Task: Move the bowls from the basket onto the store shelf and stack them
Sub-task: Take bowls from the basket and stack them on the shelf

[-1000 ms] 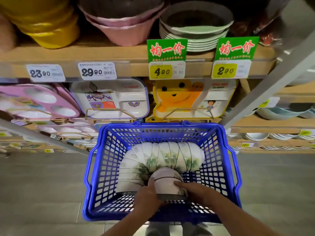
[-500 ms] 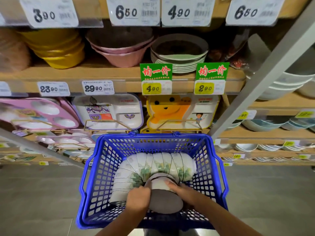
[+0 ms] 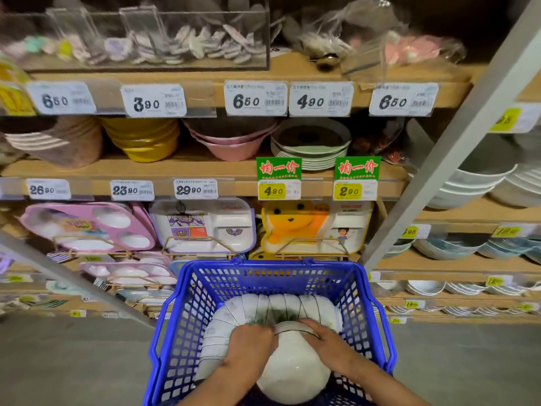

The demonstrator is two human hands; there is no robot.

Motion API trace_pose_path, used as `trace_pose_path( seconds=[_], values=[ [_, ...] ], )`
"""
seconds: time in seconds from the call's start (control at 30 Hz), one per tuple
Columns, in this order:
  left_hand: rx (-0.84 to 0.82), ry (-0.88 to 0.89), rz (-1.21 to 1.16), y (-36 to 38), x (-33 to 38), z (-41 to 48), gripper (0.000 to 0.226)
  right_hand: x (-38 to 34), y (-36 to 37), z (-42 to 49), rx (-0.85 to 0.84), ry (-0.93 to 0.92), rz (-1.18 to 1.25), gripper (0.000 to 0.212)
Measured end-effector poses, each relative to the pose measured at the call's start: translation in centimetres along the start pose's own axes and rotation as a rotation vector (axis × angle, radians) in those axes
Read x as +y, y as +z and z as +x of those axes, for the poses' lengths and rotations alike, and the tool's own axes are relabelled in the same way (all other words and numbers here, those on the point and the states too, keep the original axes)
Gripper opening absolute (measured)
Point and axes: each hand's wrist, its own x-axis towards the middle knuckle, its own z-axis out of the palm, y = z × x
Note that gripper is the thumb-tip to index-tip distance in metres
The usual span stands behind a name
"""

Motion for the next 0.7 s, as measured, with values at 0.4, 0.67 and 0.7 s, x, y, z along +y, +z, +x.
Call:
trace_pose_path(
  seconds=[0.4,0.67,0.7],
  values=[
    [0.296,0.202,-1.733,-5.7,-1.3,-2.0,0.045,-7.5,-4.7,-5.4,0.228,0.114,0.729,0.028],
    [0.389,0.352,-1.983,-18.0,2.6,-4.4,0.033,-11.9,-9.6,-12.4,0.36,-0.226,0.863,0.034],
    [0.378,0.361,-2.029,-19.1,3.5,-5.0,0.032,-12.4,-10.2,-13.4,0.388,-0.309,0.919,0.035]
  ],
)
